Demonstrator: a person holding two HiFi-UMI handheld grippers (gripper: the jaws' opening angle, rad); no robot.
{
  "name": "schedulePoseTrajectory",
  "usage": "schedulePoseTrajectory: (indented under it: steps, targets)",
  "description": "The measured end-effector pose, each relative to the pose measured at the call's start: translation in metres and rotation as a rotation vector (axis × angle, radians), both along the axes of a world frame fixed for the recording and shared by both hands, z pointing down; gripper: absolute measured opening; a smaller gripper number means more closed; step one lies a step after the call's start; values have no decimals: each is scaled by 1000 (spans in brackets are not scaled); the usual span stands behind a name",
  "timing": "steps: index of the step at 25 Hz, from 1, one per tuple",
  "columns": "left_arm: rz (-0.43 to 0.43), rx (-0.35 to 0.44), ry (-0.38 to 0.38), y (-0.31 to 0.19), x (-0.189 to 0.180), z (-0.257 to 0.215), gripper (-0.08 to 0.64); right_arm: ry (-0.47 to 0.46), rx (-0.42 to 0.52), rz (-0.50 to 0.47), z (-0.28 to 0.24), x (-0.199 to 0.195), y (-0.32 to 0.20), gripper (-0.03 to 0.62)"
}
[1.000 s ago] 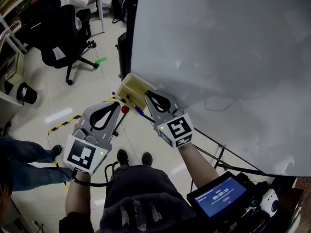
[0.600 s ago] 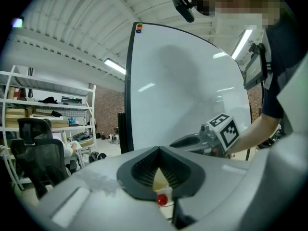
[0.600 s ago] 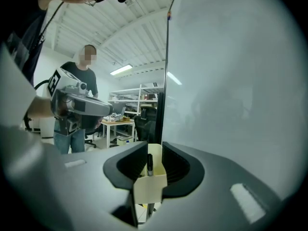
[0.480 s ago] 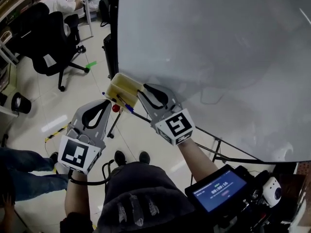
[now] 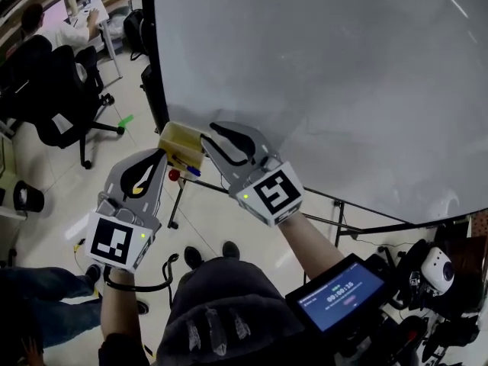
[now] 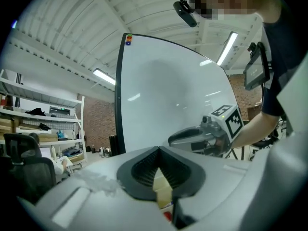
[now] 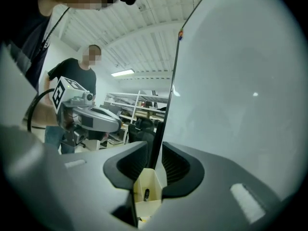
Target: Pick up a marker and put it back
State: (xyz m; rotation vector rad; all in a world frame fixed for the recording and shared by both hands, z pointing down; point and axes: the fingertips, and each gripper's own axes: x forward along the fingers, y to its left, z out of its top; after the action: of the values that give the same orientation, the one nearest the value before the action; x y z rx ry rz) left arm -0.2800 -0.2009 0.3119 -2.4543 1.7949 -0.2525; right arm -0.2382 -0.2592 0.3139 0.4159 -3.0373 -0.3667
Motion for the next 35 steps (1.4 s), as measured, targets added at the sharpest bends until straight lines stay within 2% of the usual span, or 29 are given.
schedulePoseTrajectory:
  steps: [4,7,10,16,20,23,28,35]
  targets:
    - [35,38,-5,0,4,-18,6,-35,-14,13,-20,5,13,70]
    - [41,62,-11,0,9,-31,6,-48,-13,29,-31,15,18,2]
    - [49,84,-19,3,25,-44,6,-56,18,22,-41,32,25,2]
    - [78,116,-52,14,99,-64,6,-62,65,-19,-63,98,49,2]
    - [89,131,-63,17,171,-69,6,-49,117,-62,-72,163,63,2]
    - [90,136,-81,26,223,-71,6,-72,145,-95,-81,208,76,2]
    - [94,122,-41,43,279,-73,6,-174,79,-130,-94,260,99,2]
    - [101,86,18,69,278,-64,6,-130,-35,-91,-78,279,120,2]
